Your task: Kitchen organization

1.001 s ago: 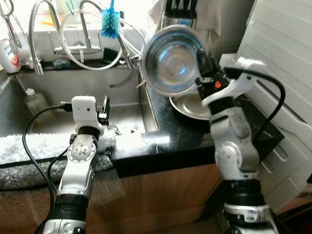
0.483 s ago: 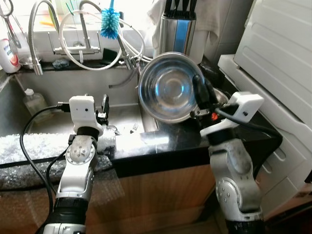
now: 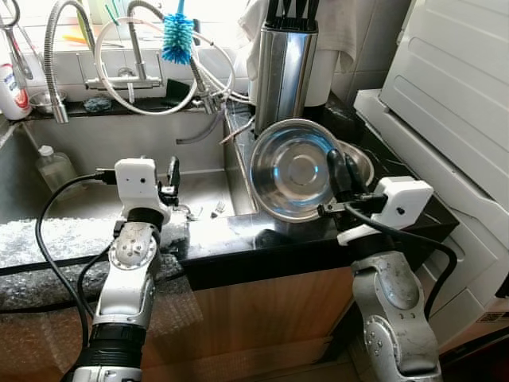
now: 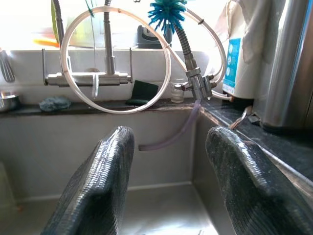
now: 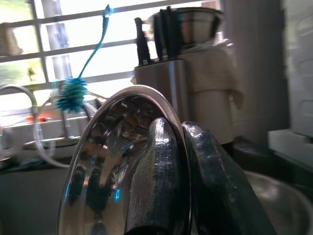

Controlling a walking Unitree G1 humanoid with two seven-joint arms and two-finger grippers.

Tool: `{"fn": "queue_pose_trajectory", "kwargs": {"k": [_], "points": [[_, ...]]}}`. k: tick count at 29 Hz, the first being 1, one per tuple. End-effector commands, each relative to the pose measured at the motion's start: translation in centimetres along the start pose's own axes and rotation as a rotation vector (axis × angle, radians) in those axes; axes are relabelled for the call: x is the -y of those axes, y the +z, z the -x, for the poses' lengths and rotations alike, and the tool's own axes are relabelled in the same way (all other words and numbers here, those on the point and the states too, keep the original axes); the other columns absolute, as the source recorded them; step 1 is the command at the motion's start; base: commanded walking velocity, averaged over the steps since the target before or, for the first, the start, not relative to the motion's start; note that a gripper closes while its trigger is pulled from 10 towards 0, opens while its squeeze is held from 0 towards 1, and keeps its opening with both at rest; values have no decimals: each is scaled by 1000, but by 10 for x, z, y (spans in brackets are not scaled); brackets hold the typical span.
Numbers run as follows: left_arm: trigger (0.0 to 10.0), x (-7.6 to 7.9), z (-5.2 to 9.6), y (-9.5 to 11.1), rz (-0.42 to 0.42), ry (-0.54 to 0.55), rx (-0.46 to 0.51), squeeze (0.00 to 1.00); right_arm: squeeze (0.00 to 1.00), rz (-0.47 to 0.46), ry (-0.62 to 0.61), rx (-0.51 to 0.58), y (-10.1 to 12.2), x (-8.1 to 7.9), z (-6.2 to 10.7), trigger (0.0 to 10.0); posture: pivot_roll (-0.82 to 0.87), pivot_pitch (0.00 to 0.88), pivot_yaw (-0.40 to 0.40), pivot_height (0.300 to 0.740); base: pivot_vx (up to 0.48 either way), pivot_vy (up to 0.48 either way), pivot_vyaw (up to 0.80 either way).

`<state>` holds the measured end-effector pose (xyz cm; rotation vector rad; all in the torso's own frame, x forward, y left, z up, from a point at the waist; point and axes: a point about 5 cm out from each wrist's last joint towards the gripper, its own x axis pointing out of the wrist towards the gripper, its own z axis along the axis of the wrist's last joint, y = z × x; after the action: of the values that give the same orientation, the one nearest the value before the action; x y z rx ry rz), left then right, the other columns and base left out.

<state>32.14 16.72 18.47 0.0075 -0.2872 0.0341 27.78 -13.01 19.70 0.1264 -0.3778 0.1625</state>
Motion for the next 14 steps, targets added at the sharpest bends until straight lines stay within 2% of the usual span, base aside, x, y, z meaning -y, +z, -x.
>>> {"fn": "queue_pose_trajectory", "kwargs": {"k": [1, 3, 4, 5, 7, 12, 13, 14], "points": [[10000, 2, -2, 10, 44, -7, 22, 0, 0, 20, -15, 41, 8, 3, -7, 10000, -144, 0, -57, 740, 0, 0, 0], [10000, 1, -5, 15, 98, 0, 28, 0, 0, 29, 3, 63, 12, 2, -10, 10000, -144, 0, -58, 740, 0, 0, 0], [10000, 1, -5, 15, 98, 0, 28, 0, 0, 29, 3, 63, 12, 2, -10, 10000, -144, 0, -58, 740, 0, 0, 0], [10000, -2, -9, 23, 204, 6, 36, 0, 0, 29, 57, 79, 14, -2, -13, 10000, -145, 0, -58, 740, 0, 0, 0], [10000, -4, -13, 32, 284, -15, 55, 0, 0, -5, 113, 89, 16, -5, -14, 10000, -142, 0, -60, 740, 0, 0, 0], [10000, -5, -14, 34, 302, -25, 62, 0, 0, -19, 127, 93, 17, -7, -14, 10000, -140, 0, -60, 740, 0, 0, 0], [10000, -3, -15, 40, 324, -67, 73, 0, 0, -46, 156, 98, 19, -8, -15, 10000, -137, 0, -60, 740, 0, 0, 0], [10000, -2, -14, 43, 309, -100, 85, 0, 0, -79, 195, 98, 19, -10, -14, 10000, -136, 0, -60, 740, 0, 0, 0]]}}
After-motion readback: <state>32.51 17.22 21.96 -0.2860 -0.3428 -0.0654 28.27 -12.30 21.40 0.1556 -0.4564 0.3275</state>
